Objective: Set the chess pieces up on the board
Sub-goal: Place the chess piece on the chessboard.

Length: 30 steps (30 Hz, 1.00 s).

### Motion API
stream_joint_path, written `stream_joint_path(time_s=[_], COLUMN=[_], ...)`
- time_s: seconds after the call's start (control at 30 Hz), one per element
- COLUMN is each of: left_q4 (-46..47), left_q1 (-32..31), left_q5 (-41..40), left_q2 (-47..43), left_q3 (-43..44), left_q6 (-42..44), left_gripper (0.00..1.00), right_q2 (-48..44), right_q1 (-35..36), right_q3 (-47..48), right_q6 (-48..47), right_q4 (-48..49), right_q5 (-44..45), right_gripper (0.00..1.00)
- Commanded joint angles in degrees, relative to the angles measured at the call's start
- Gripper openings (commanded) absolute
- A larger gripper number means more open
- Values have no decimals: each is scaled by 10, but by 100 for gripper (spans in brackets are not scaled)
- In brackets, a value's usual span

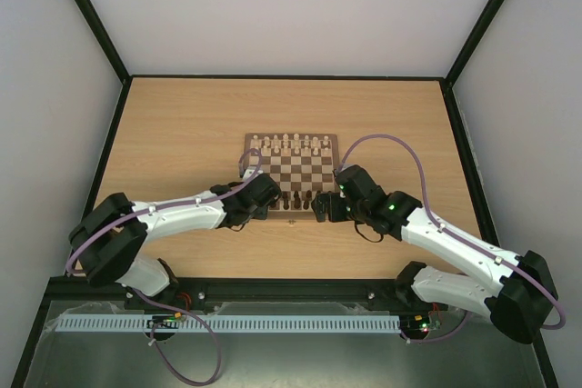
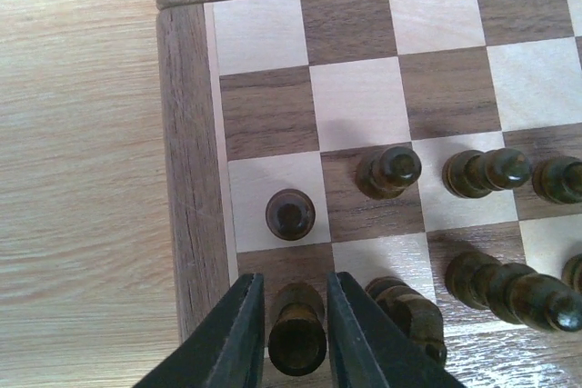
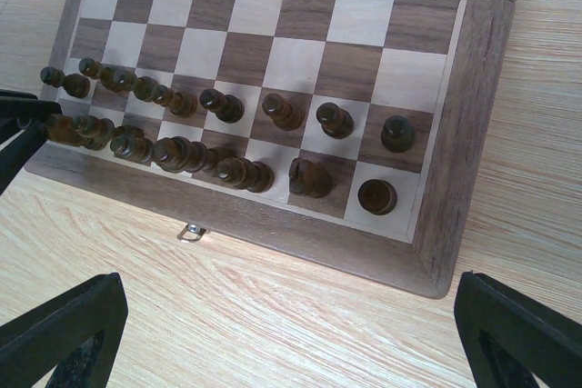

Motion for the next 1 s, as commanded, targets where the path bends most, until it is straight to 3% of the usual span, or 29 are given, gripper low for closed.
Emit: stream_joint_path(time_s=[0.0, 0.3, 0.7, 0.87, 0.93, 0.97], left_q4=[-4, -3, -8, -4, -3, -2], left_q1=[6, 5, 3, 3, 3, 3], left_q5=[-7, 2, 3, -7, -12, -14], left_q2=[6, -20, -75, -129, -148, -157], left_q3=[3, -8, -15, -25, -29, -30], left_q6=[1, 0, 2, 7, 10, 13], left_gripper=[25, 40, 49, 61, 70, 80], right_q2=[3, 5, 8, -4, -17, -24], right_q1=[-1, -2, -2, -1, -2, -2], right_q3=[-8, -8, -4, 0, -1, -2], right_q6=[-9, -9, -4, 2, 3, 4], right_q4=[3, 2, -5, -10, -8, -7], right_q5=[-3, 0, 16, 49, 69, 82], right_gripper=[99, 99, 99, 99, 99, 99])
